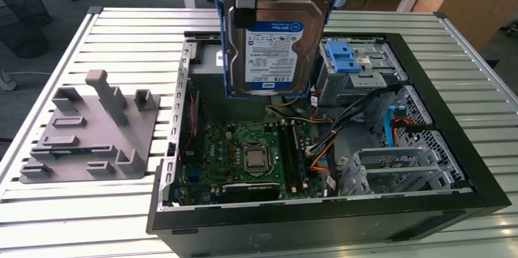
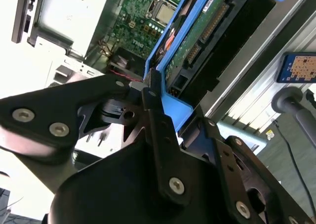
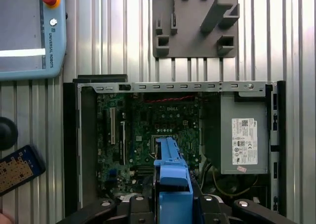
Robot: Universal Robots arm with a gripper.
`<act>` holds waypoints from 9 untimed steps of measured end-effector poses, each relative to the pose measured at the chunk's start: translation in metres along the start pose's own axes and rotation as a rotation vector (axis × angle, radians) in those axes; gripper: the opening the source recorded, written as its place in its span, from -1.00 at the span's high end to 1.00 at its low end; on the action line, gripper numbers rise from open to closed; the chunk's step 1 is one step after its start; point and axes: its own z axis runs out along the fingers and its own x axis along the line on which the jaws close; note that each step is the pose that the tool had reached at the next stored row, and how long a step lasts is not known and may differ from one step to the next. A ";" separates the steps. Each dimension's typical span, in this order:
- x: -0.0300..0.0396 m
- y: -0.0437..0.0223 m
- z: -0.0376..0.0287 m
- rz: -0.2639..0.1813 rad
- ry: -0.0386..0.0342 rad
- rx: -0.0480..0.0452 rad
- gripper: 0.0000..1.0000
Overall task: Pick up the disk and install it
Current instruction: 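Insert the disk into the insertion slot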
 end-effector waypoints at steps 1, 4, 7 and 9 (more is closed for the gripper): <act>0.0001 -0.0036 0.0006 0.000 -0.0001 0.0000 0.27; -0.0001 -0.0152 0.0023 0.000 0.0000 0.0000 0.27; -0.0004 -0.0278 0.0046 0.000 -0.0001 0.0001 0.27; -0.0005 -0.0353 0.0062 0.000 -0.0002 0.0001 0.27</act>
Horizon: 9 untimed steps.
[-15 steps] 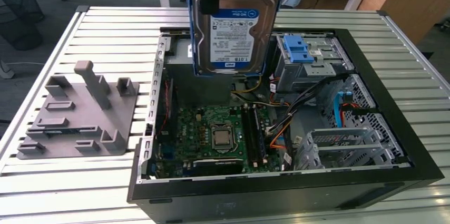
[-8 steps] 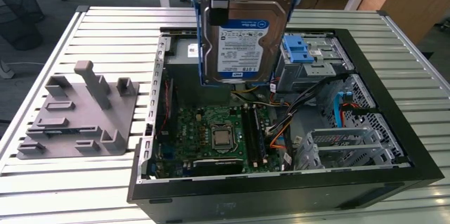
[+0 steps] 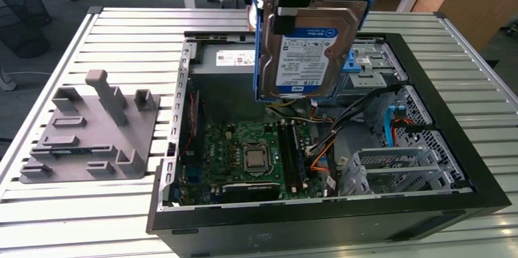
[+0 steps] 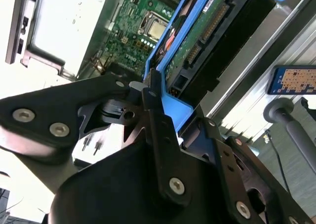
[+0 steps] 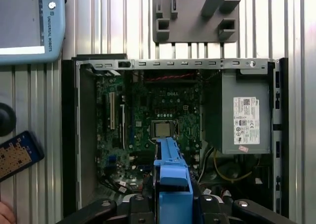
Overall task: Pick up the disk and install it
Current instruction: 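Insert the disk into the insertion slot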
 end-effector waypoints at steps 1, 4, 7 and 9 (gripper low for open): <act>0.0000 -0.0019 0.0008 0.000 0.0000 0.0002 0.27; 0.0016 -0.0024 0.0021 0.000 0.0003 0.0018 0.27; 0.0076 -0.0026 0.0031 0.000 0.0000 0.0021 0.27; 0.0117 -0.0027 0.0034 0.000 0.0001 0.0021 0.27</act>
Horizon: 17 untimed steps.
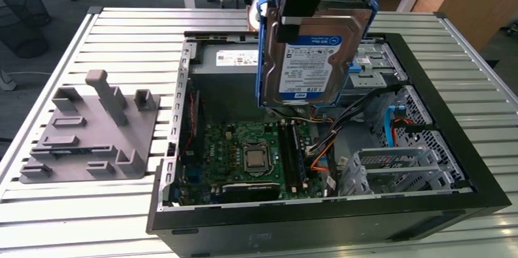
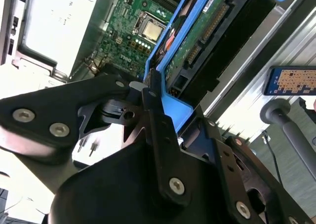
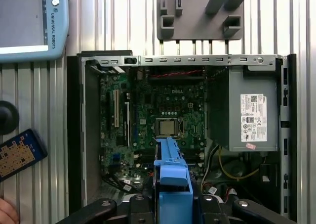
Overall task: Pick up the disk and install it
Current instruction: 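Insert the disk into the insertion slot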
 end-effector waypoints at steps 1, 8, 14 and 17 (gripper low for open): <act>0.0023 0.0000 0.0002 0.000 0.0002 0.0000 0.27; 0.0147 -0.0051 0.0021 0.000 0.0013 0.0003 0.27; 0.0153 -0.0240 0.0031 0.000 0.0015 0.0002 0.27; 0.0152 -0.0240 0.0031 0.000 0.0015 0.0002 0.27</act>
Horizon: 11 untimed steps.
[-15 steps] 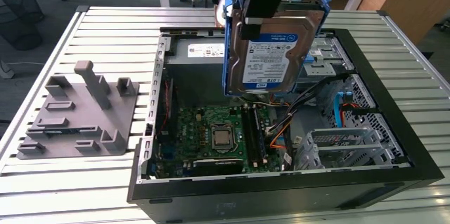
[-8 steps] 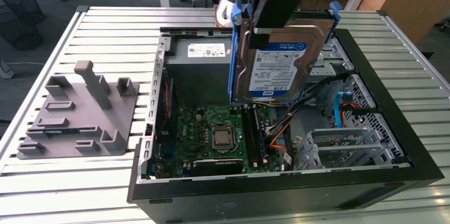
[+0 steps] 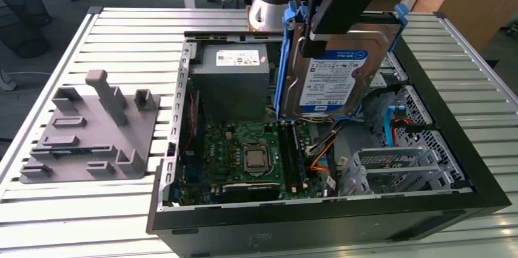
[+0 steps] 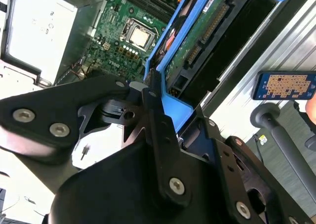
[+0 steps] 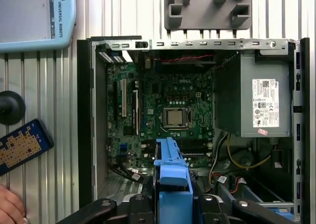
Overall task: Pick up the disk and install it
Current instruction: 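Insert the disk into the insertion slot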
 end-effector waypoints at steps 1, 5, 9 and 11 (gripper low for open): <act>0.0000 0.0000 0.0000 0.000 0.0000 0.0000 0.27; 0.0003 -0.0001 0.0000 0.000 0.0001 0.0000 0.27; 0.0060 -0.0003 0.0005 0.000 -0.0001 0.0001 0.27; 0.0105 -0.0004 0.0006 0.000 0.0001 0.0000 0.27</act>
